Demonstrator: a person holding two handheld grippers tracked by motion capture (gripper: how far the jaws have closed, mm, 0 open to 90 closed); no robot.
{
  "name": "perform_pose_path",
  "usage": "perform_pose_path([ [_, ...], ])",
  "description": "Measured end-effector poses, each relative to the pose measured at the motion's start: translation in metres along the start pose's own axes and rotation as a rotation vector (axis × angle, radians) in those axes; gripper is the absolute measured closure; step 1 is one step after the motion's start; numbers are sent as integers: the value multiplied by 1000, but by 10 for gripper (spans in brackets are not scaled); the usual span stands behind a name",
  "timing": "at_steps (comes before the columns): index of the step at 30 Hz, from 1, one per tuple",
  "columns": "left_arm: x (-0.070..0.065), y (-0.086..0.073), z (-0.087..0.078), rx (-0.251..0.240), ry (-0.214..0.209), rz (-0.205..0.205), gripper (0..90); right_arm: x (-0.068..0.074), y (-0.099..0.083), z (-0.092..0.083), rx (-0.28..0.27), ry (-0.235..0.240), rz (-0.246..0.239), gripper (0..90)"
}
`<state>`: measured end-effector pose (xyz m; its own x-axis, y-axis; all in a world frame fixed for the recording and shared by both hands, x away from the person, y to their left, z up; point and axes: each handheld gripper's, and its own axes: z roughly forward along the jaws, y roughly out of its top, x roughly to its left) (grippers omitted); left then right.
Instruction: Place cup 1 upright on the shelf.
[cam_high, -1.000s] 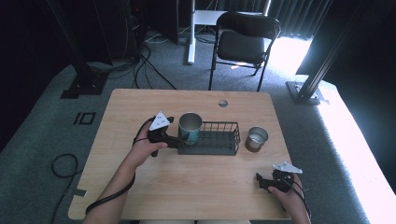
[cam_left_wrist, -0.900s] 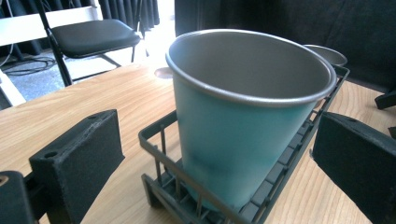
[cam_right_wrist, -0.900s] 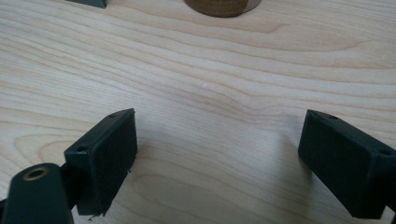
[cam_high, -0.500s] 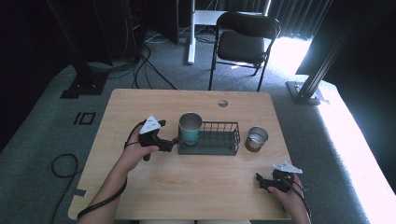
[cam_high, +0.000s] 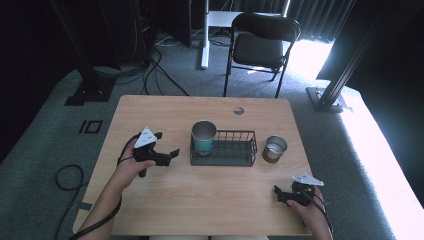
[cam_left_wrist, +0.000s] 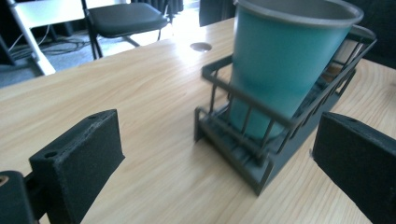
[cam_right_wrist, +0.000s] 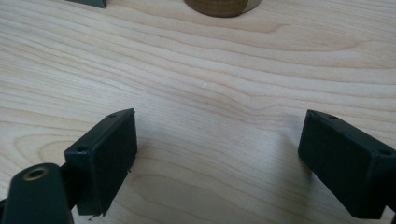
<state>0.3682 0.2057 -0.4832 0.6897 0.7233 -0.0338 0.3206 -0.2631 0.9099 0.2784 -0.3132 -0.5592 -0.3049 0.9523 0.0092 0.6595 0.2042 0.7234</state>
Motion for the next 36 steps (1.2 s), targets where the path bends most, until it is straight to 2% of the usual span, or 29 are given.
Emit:
perform_pose_path([
  [4,5,-12,-9,15,25,-20,23,0,0,0,0,0,0,112],
  [7,7,-20,-14,19,36,-51,23,0,0,0,0,0,0,112],
  [12,9,-32,-23,27,56,-70,23,0,0,0,0,0,1,112],
  [18,11,-48,-32,61,90,-91,23,0,0,0,0,0,0,112],
  [24,13,-58,-42,73,111,-112,23,0,0,0,0,0,1,112],
  [28,13,-66,-47,112,136,-126,23,0,0,0,0,0,0,112],
  [30,13,-70,-50,145,167,-119,23,0,0,0,0,0,1,112],
  [36,11,-84,-56,224,187,-110,23,0,0,0,0,0,0,112],
])
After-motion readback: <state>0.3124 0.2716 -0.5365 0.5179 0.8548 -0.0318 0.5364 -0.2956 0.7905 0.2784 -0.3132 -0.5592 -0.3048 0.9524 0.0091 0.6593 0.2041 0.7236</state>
